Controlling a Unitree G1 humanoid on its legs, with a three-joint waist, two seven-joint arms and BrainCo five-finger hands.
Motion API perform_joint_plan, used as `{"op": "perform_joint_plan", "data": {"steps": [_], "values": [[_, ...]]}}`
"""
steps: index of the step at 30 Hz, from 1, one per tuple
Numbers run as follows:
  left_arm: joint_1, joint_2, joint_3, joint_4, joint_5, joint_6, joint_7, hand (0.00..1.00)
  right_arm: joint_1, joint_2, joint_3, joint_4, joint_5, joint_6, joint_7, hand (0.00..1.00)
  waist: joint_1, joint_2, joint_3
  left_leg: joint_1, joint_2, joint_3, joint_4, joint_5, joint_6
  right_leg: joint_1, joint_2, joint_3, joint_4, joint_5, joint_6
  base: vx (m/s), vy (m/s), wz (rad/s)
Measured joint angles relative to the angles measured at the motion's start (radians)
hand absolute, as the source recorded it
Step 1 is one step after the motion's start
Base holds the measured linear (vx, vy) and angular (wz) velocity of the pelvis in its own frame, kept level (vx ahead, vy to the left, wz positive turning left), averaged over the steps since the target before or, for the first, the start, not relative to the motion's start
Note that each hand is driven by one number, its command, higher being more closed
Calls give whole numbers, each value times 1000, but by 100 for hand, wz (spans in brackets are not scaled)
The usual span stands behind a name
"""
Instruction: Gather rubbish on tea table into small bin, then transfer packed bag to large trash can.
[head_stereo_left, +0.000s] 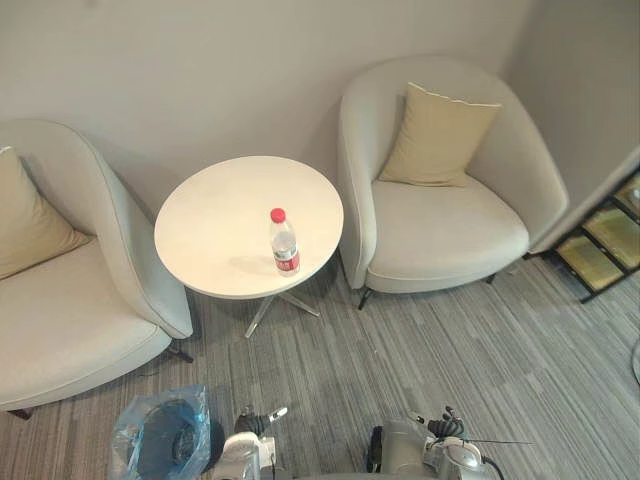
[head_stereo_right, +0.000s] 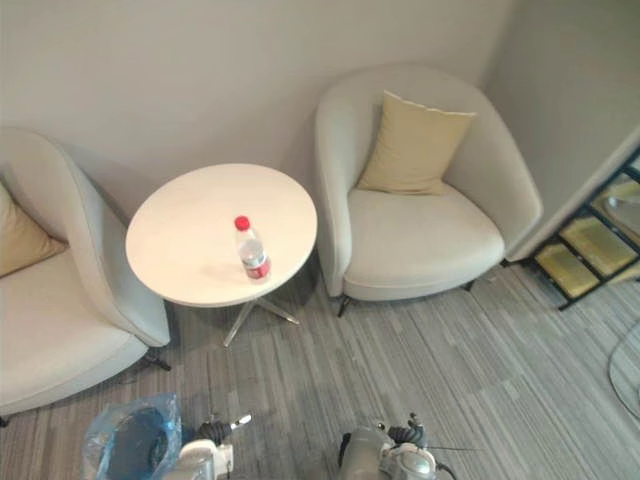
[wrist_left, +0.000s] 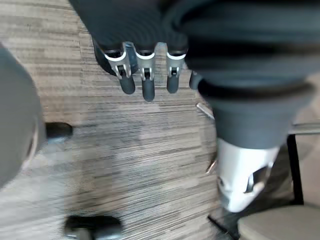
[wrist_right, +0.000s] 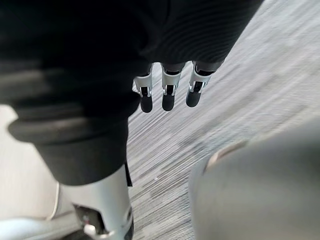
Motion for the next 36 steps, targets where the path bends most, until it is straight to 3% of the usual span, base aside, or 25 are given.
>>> {"op": "perform_joint_plan", "data": {"steps": [2,3,6,8,10,12,14,15,18,22,24,25,27,28,30,31,32,33,36], "values": [[10,-29,21,2,0,-1,-6,0,-7,-22,14,2,-18,3,4,0,6,41,-13,-22,37,-11,62,13,-15,2,14,-31,33,-79,-25,358,-227,15],[13,-30,24,2,0,0,-7,0,-7,-24,14,1,-24,3,3,0,2,47,-15,-44,47,-14,95,18,-12,10,17,-41,29,-87,-31,327,-237,36],[9,-30,45,-24,0,-1,-8,0,7,-25,18,6,-27,7,-5,0,3,42,-1,-217,128,-19,484,52,-44,144,18,-114,-63,-112,-48,325,-236,72],[14,-25,44,-50,0,-6,-12,0,18,-22,40,12,-27,13,-12,0,16,31,3,-278,171,82,596,41,-33,249,12,-167,-139,-110,-57,237,-97,49],[13,-23,32,-51,0,-6,-19,0,18,-20,42,12,-26,13,-12,0,15,27,1,-312,159,135,529,27,-12,283,2,-179,-172,-109,-52,197,15,26],[10,-22,27,-52,1,-6,-19,0,17,-20,40,14,-25,14,-13,0,15,26,2,-328,124,180,329,39,-2,299,-18,-190,-180,-109,-38,223,93,17],[10,-23,8,-45,16,-5,-20,0,24,-27,38,10,-25,13,-17,0,11,38,-2,-319,91,191,87,213,13,314,-24,-204,-182,-124,-4,198,127,27],[6,-15,-4,-38,24,-4,-19,0,24,-22,39,16,-26,15,-18,0,11,19,-2,-287,54,185,52,231,22,327,-44,-196,-192,-124,19,175,141,32],[6,16,-10,-40,40,-5,-23,0,6,-14,38,42,-31,18,-12,0,22,-23,-8,-272,7,187,1,229,28,353,-75,-181,-249,-114,44,154,137,12],[23,33,-14,-37,40,-5,-43,0,27,-15,30,42,-12,6,11,0,24,-26,-11,-184,-35,192,-74,223,40,395,-96,-178,-252,-116,57,102,99,-7],[21,35,-25,-35,43,-4,-49,0,26,-9,40,43,5,4,23,0,18,-32,-9,-167,-62,189,-108,215,58,366,-124,-167,-169,-153,81,36,86,-2],[19,27,-51,-19,48,-3,-60,0,20,-17,44,29,14,1,30,0,8,-16,-6,-163,-62,176,-128,208,61,261,-143,-136,54,-151,83,-26,58,24],[17,28,-60,-20,50,-4,-64,0,27,-10,57,7,11,0,31,0,5,-30,1,-128,-73,139,-116,205,76,198,-165,-100,255,-124,59,82,35,61],[16,31,-52,-21,53,-3,-62,0,39,-2,73,-3,4,0,32,0,4,-36,-5,-117,-66,98,-99,191,81,181,-146,-52,291,-182,54,141,-20,86],[15,29,-47,-24,56,-6,-62,0,43,6,93,-3,3,-8,33,0,9,-50,-7,-118,-58,54,-83,186,81,176,-112,-19,243,-215,47,100,-67,87],[14,24,-42,-24,56,-6,-62,0,43,5,102,-2,3,-9,33,0,11,-52,-8,-119,-55,27,-80,188,76,171,-89,5,176,-214,41,114,-91,87],[13,22,-32,-25,56,-6,-62,0,46,15,113,-1,3,-9,33,0,12,-64,-15,-134,-64,5,-66,191,57,171,-71,34,62,-146,21,131,-119,72],[10,18,-15,-27,57,-6,-61,0,48,18,120,2,4,-9,33,0,13,-88,-24,-149,-75,-6,-50,181,49,175,-77,38,24,-140,32,115,-130,50],[9,-13,11,-23,60,-6,-60,0,41,-1,128,3,4,-9,32,0,21,-44,-40,-157,-42,-20,-54,181,34,216,-56,1,-75,-154,33,136,-132,9]]}}
